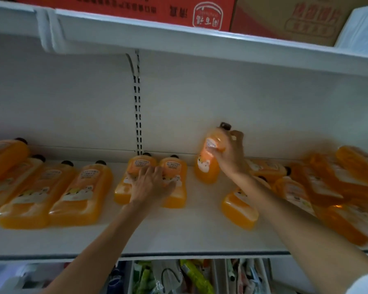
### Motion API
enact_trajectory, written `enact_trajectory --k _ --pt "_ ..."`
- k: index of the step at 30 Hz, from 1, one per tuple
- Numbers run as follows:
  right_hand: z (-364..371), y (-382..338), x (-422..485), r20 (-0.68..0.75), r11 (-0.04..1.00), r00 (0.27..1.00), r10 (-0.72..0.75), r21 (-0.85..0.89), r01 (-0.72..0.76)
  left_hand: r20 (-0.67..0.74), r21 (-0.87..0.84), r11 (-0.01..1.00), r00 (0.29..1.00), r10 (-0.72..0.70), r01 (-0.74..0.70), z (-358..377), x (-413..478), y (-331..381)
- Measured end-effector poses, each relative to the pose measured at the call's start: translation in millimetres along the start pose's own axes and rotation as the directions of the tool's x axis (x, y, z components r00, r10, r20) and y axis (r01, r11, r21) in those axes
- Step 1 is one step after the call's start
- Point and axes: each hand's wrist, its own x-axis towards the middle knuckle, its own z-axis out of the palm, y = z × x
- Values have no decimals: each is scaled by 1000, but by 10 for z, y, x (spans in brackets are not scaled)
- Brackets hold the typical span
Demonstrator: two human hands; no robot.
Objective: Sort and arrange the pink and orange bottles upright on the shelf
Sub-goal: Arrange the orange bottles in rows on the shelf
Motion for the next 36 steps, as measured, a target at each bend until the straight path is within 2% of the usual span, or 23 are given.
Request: enact_trajectory --k 3,5,7,10,13,15,19,21,23,26,28,29,31,32,34,36 --pt "70 -316 62 110 965 962 -249 -53 256 9 -77 997 1000 24 -23 -67 9 -31" --pt "96 -558 96 65 937 936 -345 -32 348 -19 -261 964 999 36 -40 -158 28 -72" --pt "110 -822 119 -23 925 927 -375 48 376 -33 -461 884 997 72 -79 -253 61 -127" --pt "185 -1227 106 -107 911 951 -289 276 308 -193 -548 819 978 76 -171 -387 8 -278" --pt "401 -1626 34 8 854 976 -219 485 188 -337 -502 835 940 49 -223 -611 -87 -616" --pt "608 -1861 -4 67 822 978 -199 555 129 -352 -452 851 930 106 -268 -736 -167 -926" --pt "1105 -2293 -105 199 775 979 -48 626 -90 -327 -368 912 943 56 -182 -1102 -375 -1572" --pt "1377 -2496 -198 298 764 954 22 610 -209 -358 -315 939 934 16 -136 -1285 -499 -1876" --pt "1654 -2684 -295 387 746 921 49 599 -292 -359 -193 975 933 34 -110 -1404 -625 -2163" --pt "2017 -2859 -456 473 748 880 30 573 -334 -475 -118 970 870 134 -214 -1482 -767 -2596" --pt "2187 -2878 -550 524 816 852 17 485 -314 -570 -137 980 821 43 -147 -1565 -751 -2890" --pt "2239 -2879 -583 545 858 838 18 422 -293 -569 -184 982 819 -78 -34 -1599 -716 -3043" --pt "2292 -2891 -596 552 934 834 24 285 -216 -419 -325 927 850 -320 190 -1630 -675 -3295" --pt "2296 -2898 -591 538 962 842 33 212 -173 -309 -415 877 869 -387 243 -1604 -657 -3414" --pt "2277 -2922 -582 517 989 855 37 106 -106 -140 -587 767 900 -413 260 -1517 -642 -3550" --pt "2252 -2924 -592 551 991 833 43 83 -105 -136 -614 752 905 -403 242 -1440 -617 -3573"
